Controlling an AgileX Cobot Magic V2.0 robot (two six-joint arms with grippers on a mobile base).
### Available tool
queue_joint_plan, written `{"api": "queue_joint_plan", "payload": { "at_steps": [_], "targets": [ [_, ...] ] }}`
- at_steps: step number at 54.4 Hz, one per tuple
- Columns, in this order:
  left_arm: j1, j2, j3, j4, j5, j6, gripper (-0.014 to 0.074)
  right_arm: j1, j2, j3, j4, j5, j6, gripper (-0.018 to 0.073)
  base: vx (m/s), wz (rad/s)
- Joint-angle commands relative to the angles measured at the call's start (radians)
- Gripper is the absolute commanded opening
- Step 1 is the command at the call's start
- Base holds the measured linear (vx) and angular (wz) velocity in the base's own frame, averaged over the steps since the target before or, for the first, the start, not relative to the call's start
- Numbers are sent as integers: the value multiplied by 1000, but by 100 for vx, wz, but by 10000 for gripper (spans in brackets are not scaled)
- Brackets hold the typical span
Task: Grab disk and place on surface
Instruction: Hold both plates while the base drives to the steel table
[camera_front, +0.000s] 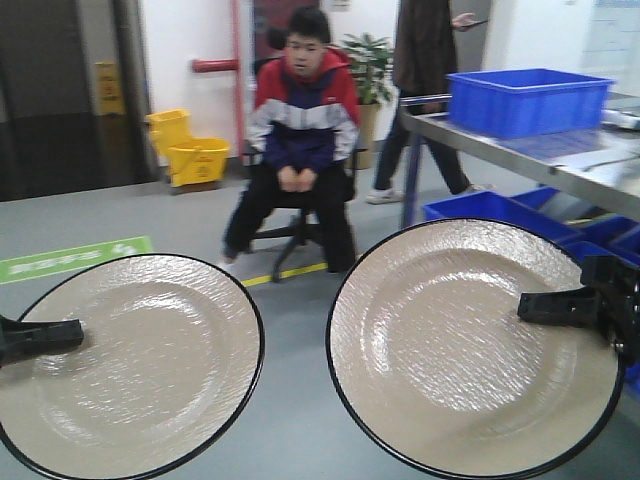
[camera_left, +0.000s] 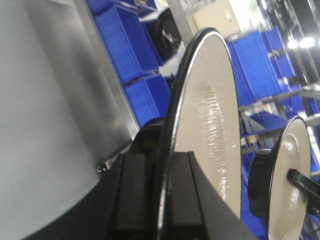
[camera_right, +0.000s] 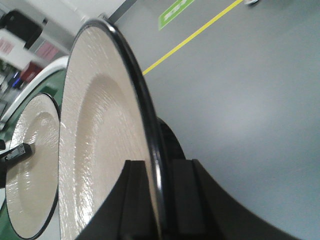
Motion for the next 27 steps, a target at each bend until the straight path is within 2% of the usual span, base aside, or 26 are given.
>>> {"api": "queue_joint_plan", "payload": {
  "at_steps": [1, 14, 27],
  "targets": [
    [-5, -45, -33, -130, 99, -17, -1, -6, -35, -32, 120, -7, -4, -9, 23, -62],
    [-5, -45, -33, -130, 98, -17, -1, -6, -35, -32, 120, -7, -4, -9, 27, -50],
    [-5, -45, -33, -130, 98, -17, -1, -6, -41, -32, 120, -4, -4, -9, 35, -27]
  ]
}}
